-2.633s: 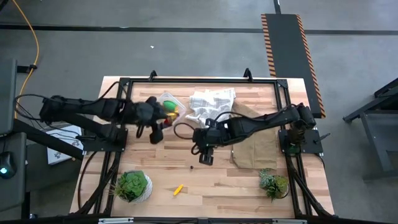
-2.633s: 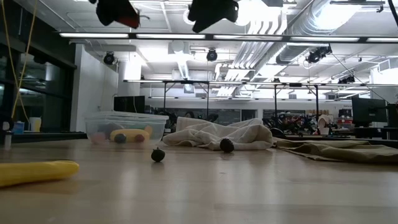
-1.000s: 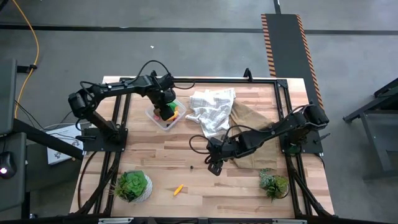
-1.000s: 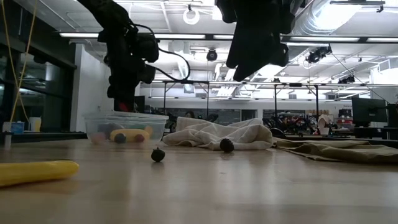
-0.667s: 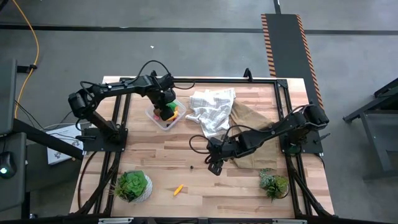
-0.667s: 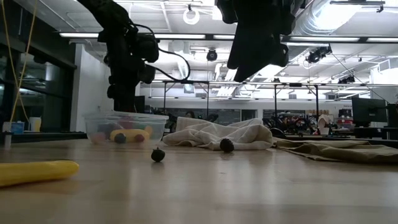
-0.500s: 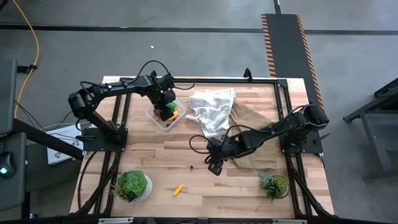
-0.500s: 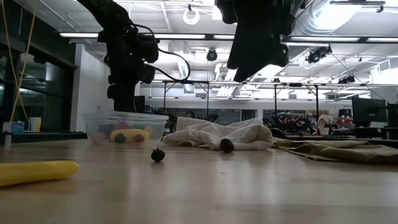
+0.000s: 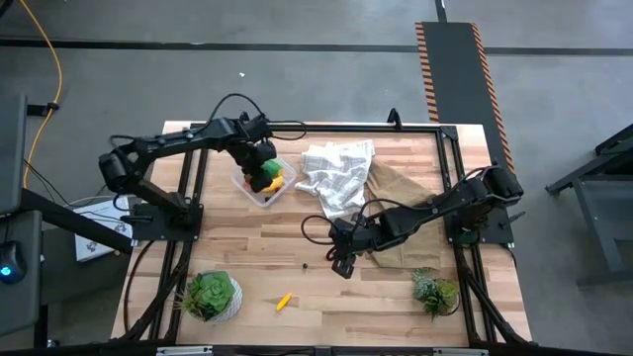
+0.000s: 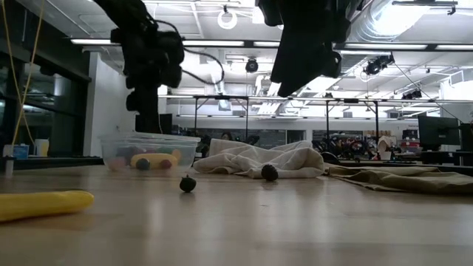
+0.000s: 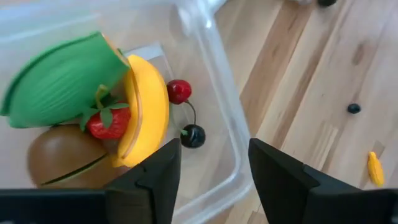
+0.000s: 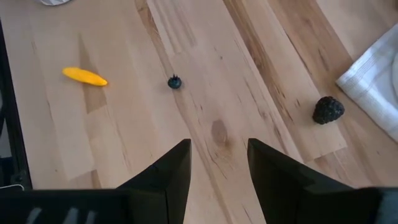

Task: Pick and placing Produce into tupperware
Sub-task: Put the black blackberry into the transparent bin

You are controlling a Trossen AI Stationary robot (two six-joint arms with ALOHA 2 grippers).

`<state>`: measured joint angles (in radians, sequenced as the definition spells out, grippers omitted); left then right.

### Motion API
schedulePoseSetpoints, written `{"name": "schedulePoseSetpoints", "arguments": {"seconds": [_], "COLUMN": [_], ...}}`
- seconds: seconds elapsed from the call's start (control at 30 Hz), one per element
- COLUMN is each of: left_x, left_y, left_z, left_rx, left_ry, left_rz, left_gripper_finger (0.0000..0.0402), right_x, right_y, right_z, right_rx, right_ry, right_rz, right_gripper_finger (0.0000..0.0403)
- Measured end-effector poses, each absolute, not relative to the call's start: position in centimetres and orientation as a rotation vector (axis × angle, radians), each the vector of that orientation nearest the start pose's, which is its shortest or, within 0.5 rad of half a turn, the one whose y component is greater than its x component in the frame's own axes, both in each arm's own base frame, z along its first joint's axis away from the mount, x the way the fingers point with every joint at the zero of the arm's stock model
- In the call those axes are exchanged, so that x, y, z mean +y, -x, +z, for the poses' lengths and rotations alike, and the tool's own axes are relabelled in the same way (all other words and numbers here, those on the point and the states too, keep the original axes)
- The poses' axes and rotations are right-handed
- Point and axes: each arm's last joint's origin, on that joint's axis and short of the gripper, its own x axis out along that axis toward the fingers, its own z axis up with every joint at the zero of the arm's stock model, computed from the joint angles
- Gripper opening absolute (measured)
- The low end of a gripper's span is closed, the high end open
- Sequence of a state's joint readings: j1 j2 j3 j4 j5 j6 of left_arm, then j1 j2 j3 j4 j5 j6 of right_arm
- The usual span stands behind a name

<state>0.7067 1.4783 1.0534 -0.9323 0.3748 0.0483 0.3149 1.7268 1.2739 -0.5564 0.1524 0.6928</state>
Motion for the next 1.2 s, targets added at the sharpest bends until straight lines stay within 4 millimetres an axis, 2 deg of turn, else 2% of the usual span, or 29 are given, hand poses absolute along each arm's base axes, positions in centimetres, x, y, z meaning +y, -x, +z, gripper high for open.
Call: {"name": "schedulePoseSetpoints", "arguments": {"seconds": [0.3, 0.47, 0.6, 0.67, 0.8, 0.97, 1.07, 1.2], "left_x": [13.9, 11.8, 9.1, 7.5, 4.7, 1.9, 0.4, -1.7], "left_y": [-18.0, -15.6, -13.7, -12.9, -11.8, -11.1, -11.3, -12.3], "left_z": [28.0, 31.2, 33.5, 34.4, 35.4, 36.0, 36.0, 35.8], "left_rx": [0.969, 0.814, 0.694, 0.646, 0.582, 0.537, 0.53, 0.528], "left_ry": [0.645, 0.64, 0.598, 0.588, 0.588, 0.599, 0.608, 0.585], "left_rz": [0.297, 0.328, 0.334, 0.331, 0.336, 0.339, 0.321, 0.321], "left_gripper_finger": [0.0159, 0.0163, 0.0159, 0.0157, 0.0157, 0.0158, 0.0158, 0.0158], "right_x": [10.7, 9.8, 8.3, 7.5, 5.5, 3.0, 2.0, 1.5], "right_y": [-34.4, -33.7, -32.4, -31.7, -29.5, -26.9, -26.2, -26.2], "right_z": [23.4, 26.2, 28.5, 28.9, 27.8, 24.5, 23.2, 22.8], "right_rx": [0.941, 0.786, 0.709, 0.696, 0.643, 0.548, 0.522, 0.553], "right_ry": [-0.409, -0.374, -0.315, -0.3, -0.364, -0.621, -0.75, -0.773], "right_rz": [-0.179, -0.266, -0.344, -0.362, -0.388, -0.32, -0.284, -0.281], "right_gripper_finger": [0.0149, 0.0149, 0.0149, 0.0149, 0.0149, 0.0149, 0.0149, 0.0149]}}
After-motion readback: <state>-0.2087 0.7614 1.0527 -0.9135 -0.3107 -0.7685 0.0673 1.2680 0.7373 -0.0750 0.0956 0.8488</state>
